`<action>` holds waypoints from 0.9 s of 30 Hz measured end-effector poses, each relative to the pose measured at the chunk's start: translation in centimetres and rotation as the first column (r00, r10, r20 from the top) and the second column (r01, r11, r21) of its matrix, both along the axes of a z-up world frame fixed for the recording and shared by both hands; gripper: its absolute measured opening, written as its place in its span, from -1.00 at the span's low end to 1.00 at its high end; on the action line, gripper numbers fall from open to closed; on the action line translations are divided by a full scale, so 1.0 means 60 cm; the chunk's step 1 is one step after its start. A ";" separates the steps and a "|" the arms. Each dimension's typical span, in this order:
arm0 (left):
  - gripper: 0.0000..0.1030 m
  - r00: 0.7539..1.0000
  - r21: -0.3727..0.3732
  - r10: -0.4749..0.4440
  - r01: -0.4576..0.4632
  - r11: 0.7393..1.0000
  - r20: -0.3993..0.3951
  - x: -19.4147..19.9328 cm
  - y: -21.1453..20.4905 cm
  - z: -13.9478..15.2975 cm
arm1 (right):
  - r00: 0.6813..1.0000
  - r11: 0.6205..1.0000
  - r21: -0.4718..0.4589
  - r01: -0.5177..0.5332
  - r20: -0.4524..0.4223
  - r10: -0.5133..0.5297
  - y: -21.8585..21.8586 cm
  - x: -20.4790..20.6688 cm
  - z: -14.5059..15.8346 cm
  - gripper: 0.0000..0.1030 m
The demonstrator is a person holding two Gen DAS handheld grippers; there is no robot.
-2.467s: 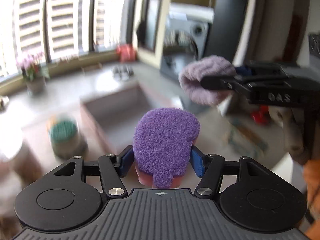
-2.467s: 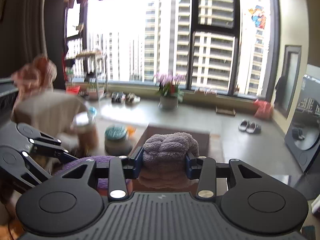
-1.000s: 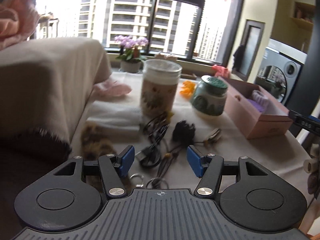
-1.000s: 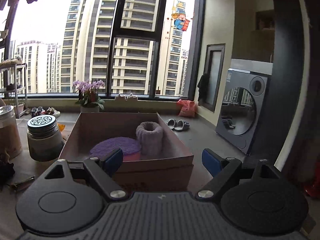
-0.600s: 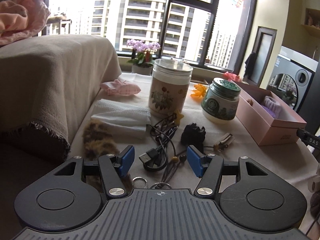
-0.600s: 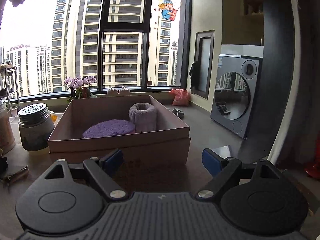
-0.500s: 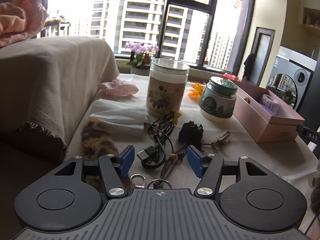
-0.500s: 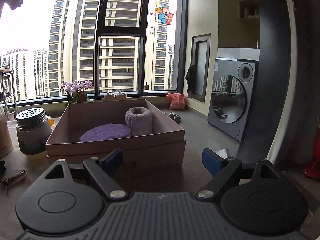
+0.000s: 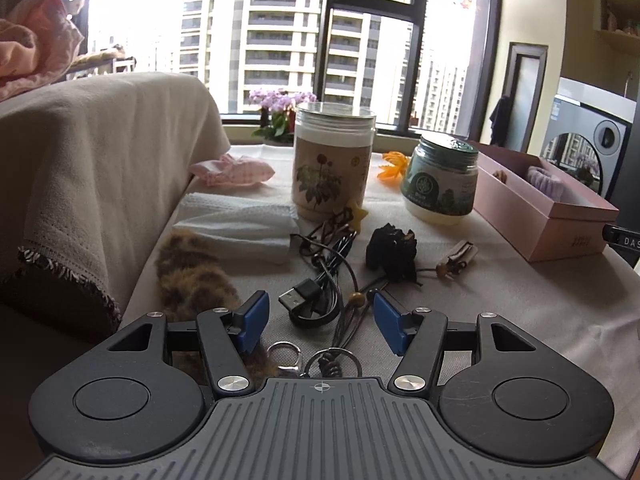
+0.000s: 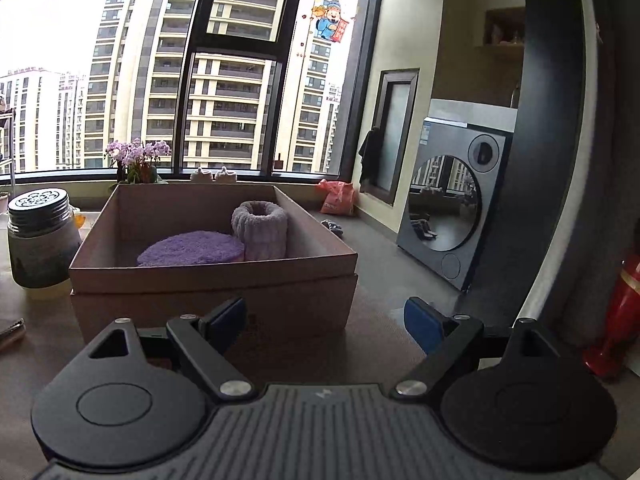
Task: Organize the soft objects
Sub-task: 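Move the left gripper back over the table toward the brown furry tail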
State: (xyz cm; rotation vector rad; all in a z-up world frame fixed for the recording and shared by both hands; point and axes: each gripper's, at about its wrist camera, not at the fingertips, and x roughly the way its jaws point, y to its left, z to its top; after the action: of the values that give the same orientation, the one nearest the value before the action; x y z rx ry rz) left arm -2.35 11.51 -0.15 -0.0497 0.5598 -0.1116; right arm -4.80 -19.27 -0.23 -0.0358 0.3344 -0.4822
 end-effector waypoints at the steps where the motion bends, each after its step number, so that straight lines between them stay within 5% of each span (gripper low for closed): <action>1: 0.23 1.000 -0.007 0.002 -0.002 1.000 0.002 -0.001 0.003 0.002 | 1.000 1.000 0.006 -0.002 0.006 0.002 0.000 -0.002 -0.001 0.69; 14: 0.23 0.997 -0.059 -0.006 0.001 0.998 -0.075 0.032 0.027 0.003 | 0.996 0.994 0.104 -0.039 -0.080 0.047 -0.016 0.020 0.001 0.69; 21: 0.74 0.987 0.075 -0.126 0.134 0.988 -0.104 0.042 -0.007 -0.004 | 0.996 0.992 0.113 -0.049 -0.074 0.058 -0.011 0.016 -0.006 0.69; 27: 0.73 0.990 0.103 -0.097 0.107 0.989 -0.099 0.048 -0.023 -0.007 | 0.998 0.988 0.144 -0.055 -0.027 0.060 -0.024 0.008 -0.001 0.69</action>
State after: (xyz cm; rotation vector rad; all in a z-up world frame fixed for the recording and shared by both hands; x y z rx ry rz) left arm 0.53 10.13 -0.58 0.0799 0.6615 -0.1793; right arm -4.31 -20.71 -0.32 0.0867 0.3971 -0.3998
